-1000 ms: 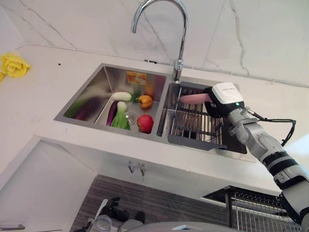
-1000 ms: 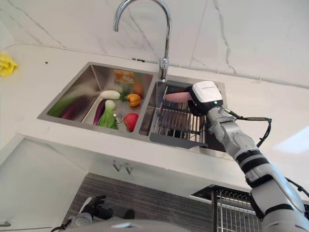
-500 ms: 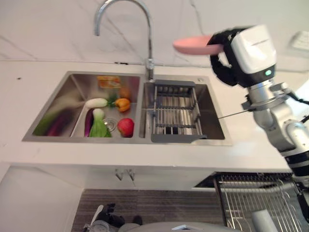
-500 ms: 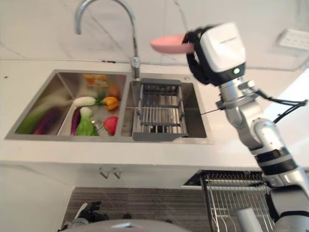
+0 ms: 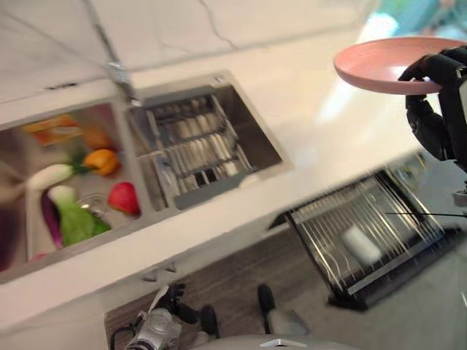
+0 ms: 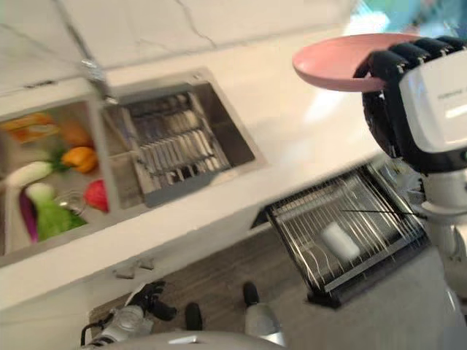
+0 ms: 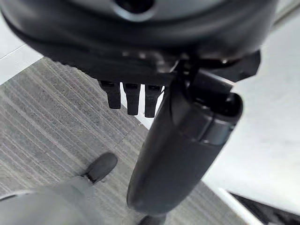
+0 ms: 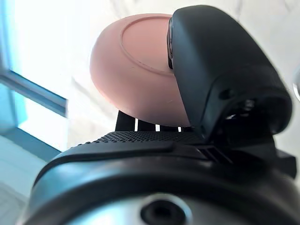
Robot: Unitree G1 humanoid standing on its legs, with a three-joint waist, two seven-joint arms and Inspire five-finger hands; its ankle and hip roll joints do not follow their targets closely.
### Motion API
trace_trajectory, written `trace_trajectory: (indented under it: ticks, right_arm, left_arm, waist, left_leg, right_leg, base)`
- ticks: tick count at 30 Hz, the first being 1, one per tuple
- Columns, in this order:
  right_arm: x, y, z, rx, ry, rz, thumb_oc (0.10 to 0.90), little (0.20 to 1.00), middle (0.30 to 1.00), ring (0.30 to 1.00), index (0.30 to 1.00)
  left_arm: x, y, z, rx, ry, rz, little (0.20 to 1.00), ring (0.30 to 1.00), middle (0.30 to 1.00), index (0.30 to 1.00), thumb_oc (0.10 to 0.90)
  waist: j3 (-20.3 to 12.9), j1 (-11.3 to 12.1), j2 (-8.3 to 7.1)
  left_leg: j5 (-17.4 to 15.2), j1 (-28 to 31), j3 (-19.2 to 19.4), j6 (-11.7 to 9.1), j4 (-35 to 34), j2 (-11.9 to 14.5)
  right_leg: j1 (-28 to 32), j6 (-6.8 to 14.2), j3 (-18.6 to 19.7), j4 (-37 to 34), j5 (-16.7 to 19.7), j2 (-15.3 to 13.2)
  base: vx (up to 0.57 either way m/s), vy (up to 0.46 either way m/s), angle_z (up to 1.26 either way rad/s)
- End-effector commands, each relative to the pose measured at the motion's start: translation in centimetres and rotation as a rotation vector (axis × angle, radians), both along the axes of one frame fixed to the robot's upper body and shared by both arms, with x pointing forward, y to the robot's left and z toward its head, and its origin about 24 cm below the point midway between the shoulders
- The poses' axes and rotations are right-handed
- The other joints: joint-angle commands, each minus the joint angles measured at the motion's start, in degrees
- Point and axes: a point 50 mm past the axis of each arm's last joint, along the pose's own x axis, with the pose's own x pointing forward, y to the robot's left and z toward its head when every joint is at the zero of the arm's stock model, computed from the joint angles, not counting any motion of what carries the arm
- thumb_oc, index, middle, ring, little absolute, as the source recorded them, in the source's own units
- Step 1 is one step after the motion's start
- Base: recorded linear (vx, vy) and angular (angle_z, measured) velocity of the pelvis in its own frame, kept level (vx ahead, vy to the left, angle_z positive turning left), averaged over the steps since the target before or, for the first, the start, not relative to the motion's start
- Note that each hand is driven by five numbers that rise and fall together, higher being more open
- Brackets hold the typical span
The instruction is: Place the dishes in the dishwasher.
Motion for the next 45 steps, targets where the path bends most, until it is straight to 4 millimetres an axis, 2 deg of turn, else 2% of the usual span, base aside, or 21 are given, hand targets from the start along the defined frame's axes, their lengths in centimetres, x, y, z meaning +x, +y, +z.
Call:
trace_trajectory:
  ticks: [1,4,5,7,10,12,13,15,16,17,20,23,24,29,34,38,40,42,43,44,45]
  right_arm:
    - [-0.8,-1.3,3.0,0.085,-0.346,-0.073,0.400,0.300,0.300,0.300,0.300]
    - [-0.6,-1.8,0.9,0.146,-0.301,-0.121,0.400,0.300,0.300,0.300,0.300]
    - [-0.3,-2.2,-0.1,0.177,-0.271,-0.148,0.400,0.300,0.300,0.300,0.300]
    - [0.0,-2.5,-2.0,0.213,-0.192,-0.179,0.400,0.300,0.300,0.300,0.300]
    - [0.0,-2.5,-4.7,0.264,-0.074,-0.202,0.400,0.300,0.300,0.300,0.300]
    - [0.1,-1.7,-5.9,0.287,-0.004,-0.166,0.400,0.300,0.300,0.300,0.300]
    - [0.5,-0.5,-7.3,0.289,0.091,-0.108,0.400,0.300,0.300,0.300,0.300]
    - [1.0,0.2,-8.1,0.314,0.138,-0.075,0.400,0.300,0.300,0.300,0.300]
    - [1.7,1.1,-10.1,0.321,0.257,-0.036,0.400,0.300,0.300,0.300,0.300]
    - [1.8,1.1,-10.1,0.321,0.258,-0.034,0.400,0.300,0.300,0.300,0.300]
    - [2.6,1.8,-12.5,0.303,0.413,-0.005,0.400,0.300,0.300,0.300,0.300]
    - [3.6,2.6,-13.3,0.279,0.481,0.034,0.400,0.300,0.300,0.300,0.300]
    - [4.1,2.7,-13.7,0.275,0.511,0.038,0.400,0.300,0.300,0.300,0.300]
    - [4.9,2.5,-15.2,0.280,0.587,0.029,0.400,0.300,0.300,0.300,0.300]
    - [6.6,0.1,-18.6,0.297,0.726,-0.111,0.400,0.300,0.300,0.300,0.300]
    - [8.0,-1.1,-18.9,0.273,0.692,-0.209,0.400,0.300,0.300,0.300,0.300]
    - [9.0,-1.8,-18.5,0.230,0.653,-0.277,0.400,0.300,0.300,0.300,0.300]
    - [9.1,-1.8,-18.4,0.229,0.651,-0.276,0.400,0.300,0.300,0.300,0.300]
    - [10.3,-2.7,-17.4,0.172,0.631,-0.328,0.400,0.300,0.300,0.300,0.300]
    - [10.4,-2.6,-17.3,0.170,0.629,-0.326,0.400,0.300,0.300,0.300,0.300]
    - [10.9,-2.8,-17.3,0.155,0.654,-0.340,0.543,0.514,0.514,0.514,0.514]
  left_arm:
    - [0.5,3.4,0.9,0.118,-0.014,0.052,0.900,0.900,0.900,0.900,0.800]
    - [0.0,4.6,1.1,0.123,-0.017,0.160,0.900,0.900,0.900,0.900,0.800]
    - [-0.3,4.4,0.9,0.107,-0.011,0.186,0.900,0.900,0.900,0.900,0.800]
    - [-0.6,3.9,0.7,0.077,-0.005,0.190,0.900,0.900,0.900,0.900,0.800]
    - [-0.1,2.7,0.5,0.038,-0.006,0.160,0.900,0.900,0.900,0.900,0.800]
    - [0.2,2.0,0.4,0.018,-0.006,0.144,0.900,0.900,0.900,0.900,0.800]
    - [-0.1,1.6,0.2,0.011,0.006,0.127,0.900,0.900,0.900,0.900,0.800]
    - [-0.5,1.4,0.0,0.007,0.020,0.131,0.900,0.900,0.900,0.900,0.800]
    - [-0.5,1.1,-0.1,-0.006,0.022,0.137,0.900,0.900,0.900,0.900,0.800]
    - [-0.5,1.1,-0.1,-0.006,0.023,0.139,0.900,0.900,0.900,0.900,0.800]
    - [-0.6,0.3,-0.3,-0.031,0.025,0.149,0.900,0.900,0.900,0.900,0.800]
    - [-0.6,-0.7,-0.5,-0.057,0.029,0.134,0.900,0.900,0.900,0.900,0.800]
    - [-0.6,-1.3,-0.6,-0.071,0.029,0.108,0.900,0.900,0.900,0.900,0.800]
    - [-1.1,-1.9,-0.9,-0.095,0.050,0.084,0.900,0.900,0.900,0.900,0.800]
    - [-3.4,-2.2,-1.6,-0.117,0.122,0.047,0.900,0.900,0.900,0.900,0.800]
    - [-4.2,-1.8,-1.7,-0.108,0.147,0.058,0.900,0.900,0.900,0.900,0.800]
    - [-4.6,-1.5,-1.7,-0.103,0.153,0.057,0.900,0.900,0.900,0.900,0.800]
    - [-4.6,-1.5,-1.7,-0.104,0.152,0.059,0.900,0.900,0.900,0.900,0.800]
    - [-4.7,-1.8,-1.7,-0.110,0.148,0.017,0.900,0.900,0.900,0.900,0.800]
    - [-4.6,-1.8,-1.7,-0.112,0.147,0.019,0.900,0.900,0.900,0.900,0.800]
    - [-4.5,-1.9,-1.7,-0.118,0.144,0.009,0.900,0.900,0.900,0.900,0.800]
  waist:
    - [-1.6,3.5,-2.62]
    - [-1.8,4.7,-3.54]
    - [-2.1,5.6,-3.64]
    - [-2.4,6.5,-4.24]
    - [-2.8,6.4,-4.36]
    - [-3.5,6.8,-4.15]
    - [-4.7,8.4,-4.85]
    - [-5.0,9.4,-4.99]
    - [-5.6,10.4,-4.78]
    - [-5.6,10.3,-4.77]
    - [-6.4,10.8,-3.42]
    - [-6.5,11.2,-2.22]
    - [-6.6,11.4,-1.47]
    - [-7.1,12.3,-0.39]
    - [-7.7,14.5,1.51]
    - [-6.9,15.2,2.95]
    - [-5.5,16.5,4.87]
    - [-5.6,16.4,4.91]
    - [-4.0,17.3,7.34]
    - [-3.9,17.1,7.44]
    - [-3.2,17.4,8.90]
  left_leg:
    - [-4.7,0.3,2.9,0.9,0.4,3.1]
    - [-4.1,0.3,8.8,-0.2,0.4,6.4]
    - [-5.0,0.8,10.0,-0.6,0.3,7.5]
    - [-4.9,1.0,11.9,-0.8,0.4,8.1]
    - [-4.6,0.4,12.0,0.0,0.5,7.5]
    - [-4.4,0.0,11.9,0.6,0.7,6.8]
    - [-4.4,-0.2,12.5,0.6,0.8,5.7]
    - [-4.2,0.3,13.4,0.3,0.8,5.8]
    - [-4.0,0.4,13.8,0.0,1.2,6.0]
    - [-4.0,0.5,13.8,0.0,1.2,6.0]
    - [-3.6,1.2,13.2,-0.4,0.9,6.0]
    - [-2.5,1.4,12.1,-1.2,0.9,6.6]
    - [-1.7,1.0,10.9,-1.7,0.8,7.0]
    - [-0.1,-0.1,8.6,-3.2,0.7,7.8]
    - [1.3,-1.4,5.5,-4.6,0.4,7.9]
    - [1.7,-2.3,4.5,-4.9,0.2,7.6]
    - [2.3,-4.1,3.8,-5.1,0.2,7.1]
    - [2.4,-4.2,3.7,-5.1,0.2,7.1]
    - [3.1,-6.0,3.1,-5.3,0.2,6.6]
    - [3.1,-6.1,3.1,-5.3,0.2,6.7]
    - [3.4,-6.8,2.8,-5.4,0.2,6.3]
  right_leg:
    - [-2.8,4.3,-8.1,2.1,5.4,-3.8]
    - [-1.7,3.1,-21.7,1.7,4.8,-5.9]
    - [-0.7,3.9,-25.3,1.5,4.3,-6.8]
    - [1.0,4.0,-28.4,2.7,4.8,-8.0]
    - [2.7,3.5,-23.1,6.9,3.3,-7.8]
    - [4.2,3.0,-18.9,9.3,-0.4,-6.3]
    - [7.6,2.9,-19.3,8.0,-2.4,-5.3]
    - [7.8,3.4,-20.9,6.9,-1.1,-5.9]
    - [9.3,3.3,-22.1,3.9,-0.7,-5.8]
    - [9.5,3.3,-22.2,3.6,-0.5,-5.8]
    - [10.8,2.2,-22.4,2.3,-3.0,-4.4]
    - [11.9,1.2,-23.8,2.2,-5.0,-3.5]
    - [12.6,0.5,-24.8,1.8,-5.8,-2.9]
    - [14.6,-0.7,-27.4,-0.6,-6.6,-1.5]
    - [17.1,-1.6,-31.1,-4.7,-6.5,-0.3]
    - [16.8,-1.6,-32.1,-4.9,-6.7,-0.5]
    - [15.7,-1.7,-32.6,-4.9,-6.7,-0.9]
    - [15.6,-1.8,-32.6,-4.9,-6.6,-0.9]
    - [14.2,-1.8,-33.0,-4.9,-6.4,-1.5]
    - [14.1,-1.8,-33.1,-4.9,-6.4,-1.4]
    - [13.6,-1.9,-33.3,-4.9,-6.3,-1.8]
  base:
    - [-0.16,0.006,-0.94]
    - [-0.12,-0.024,-1.76]
    - [-0.10,-0.029,-2.11]
    - [-0.10,-0.030,-1.29]
    - [-0.10,0.002,-0.62]
    - [-0.08,-0.004,0.19]
    - [-0.05,-0.043,-0.03]
    - [-0.05,-0.173,-0.31]
    - [-0.04,-0.198,-0.43]
    - [0.02,-0.136,-0.32]
    - [0.05,-0.098,0.05]
    - [0.01,-0.156,0.26]
    - [0.00,-0.138,0.32]
    - [0.02,-0.125,0.48]
    - [0.04,-0.096,0.46]
    - [0.00,-0.043,0.36]
    - [-0.09,-0.014,0.13]
    - [-0.08,0.007,0.09]
    - [-0.11,0.021,0.12]
    - [-0.17,0.050,0.16]
    - [-0.06,0.029,0.10]
